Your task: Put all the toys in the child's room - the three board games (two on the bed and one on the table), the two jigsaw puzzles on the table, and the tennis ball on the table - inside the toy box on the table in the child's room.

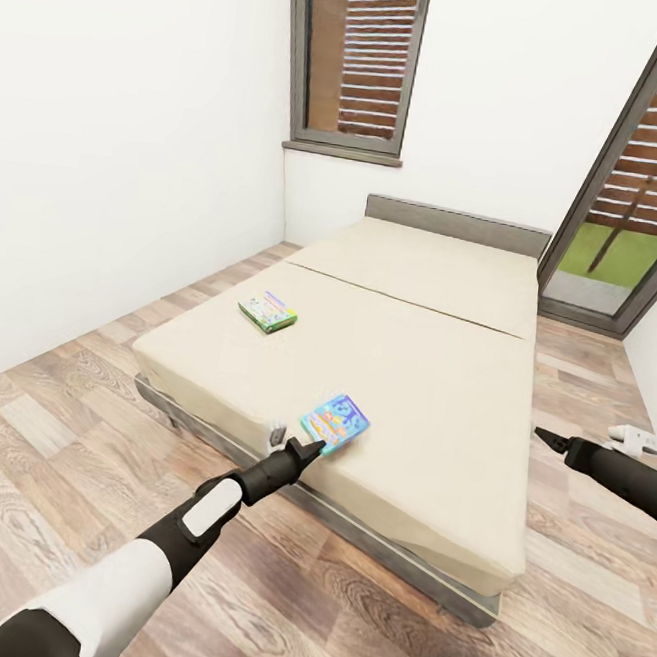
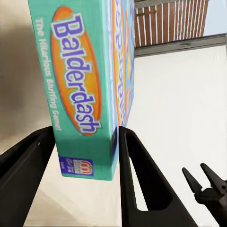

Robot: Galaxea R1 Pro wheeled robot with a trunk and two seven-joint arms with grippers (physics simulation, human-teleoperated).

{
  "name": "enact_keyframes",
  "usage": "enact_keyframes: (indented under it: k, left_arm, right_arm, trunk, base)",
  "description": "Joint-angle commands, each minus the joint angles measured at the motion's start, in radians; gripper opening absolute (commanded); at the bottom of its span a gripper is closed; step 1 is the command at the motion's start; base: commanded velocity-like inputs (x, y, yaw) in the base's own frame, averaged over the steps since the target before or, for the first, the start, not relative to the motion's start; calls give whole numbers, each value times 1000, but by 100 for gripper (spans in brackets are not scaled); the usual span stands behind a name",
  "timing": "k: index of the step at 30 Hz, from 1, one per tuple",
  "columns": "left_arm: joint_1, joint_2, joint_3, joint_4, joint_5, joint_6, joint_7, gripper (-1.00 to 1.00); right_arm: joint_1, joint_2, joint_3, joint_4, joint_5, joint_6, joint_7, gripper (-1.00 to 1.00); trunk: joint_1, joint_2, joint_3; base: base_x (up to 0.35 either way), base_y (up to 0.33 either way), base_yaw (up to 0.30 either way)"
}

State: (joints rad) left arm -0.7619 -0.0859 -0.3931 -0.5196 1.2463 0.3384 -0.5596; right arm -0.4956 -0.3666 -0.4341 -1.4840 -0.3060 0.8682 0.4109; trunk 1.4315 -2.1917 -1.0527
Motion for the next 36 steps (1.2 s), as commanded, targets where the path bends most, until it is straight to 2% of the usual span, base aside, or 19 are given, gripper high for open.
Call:
enact_keyframes:
  k: [1,3,11,17,24,32,36]
  left_arm:
    - [-1,0,0,0,12,6,-1,-100]
    - [20,2,-27,-40,13,9,8,-100]
    - [89,7,-67,-127,13,17,81,-100]
    - [136,11,-77,-175,12,18,113,-100]
    - [197,19,-87,-297,8,19,144,-100]
    - [216,20,-99,-361,-6,20,206,-100]
    - [223,17,-107,-386,-11,20,243,-100]
  right_arm:
    - [-1,0,-2,-1,4,5,6,100]
    - [4,9,-1,-11,4,5,7,100]
    - [29,22,4,-47,3,6,9,100]
    - [43,25,13,-62,3,6,11,100]
    - [57,26,36,-83,0,6,13,100]
    - [64,26,44,-91,-2,6,35,100]
    - [67,26,46,-93,-2,6,60,100]
  trunk:
    - [0,0,-1]
    - [0,0,-1]
    - [0,0,-1]
    - [0,0,-1]
    - [0,0,-1]
    - [0,0,-1]
    - [-15,28,12]
  base:
    - [0,0,0]
    - [0,0,0]
    - [0,0,0]
    - [0,0,0]
    - [0,0,0]
    - [0,0,0]
    - [0,0,0]
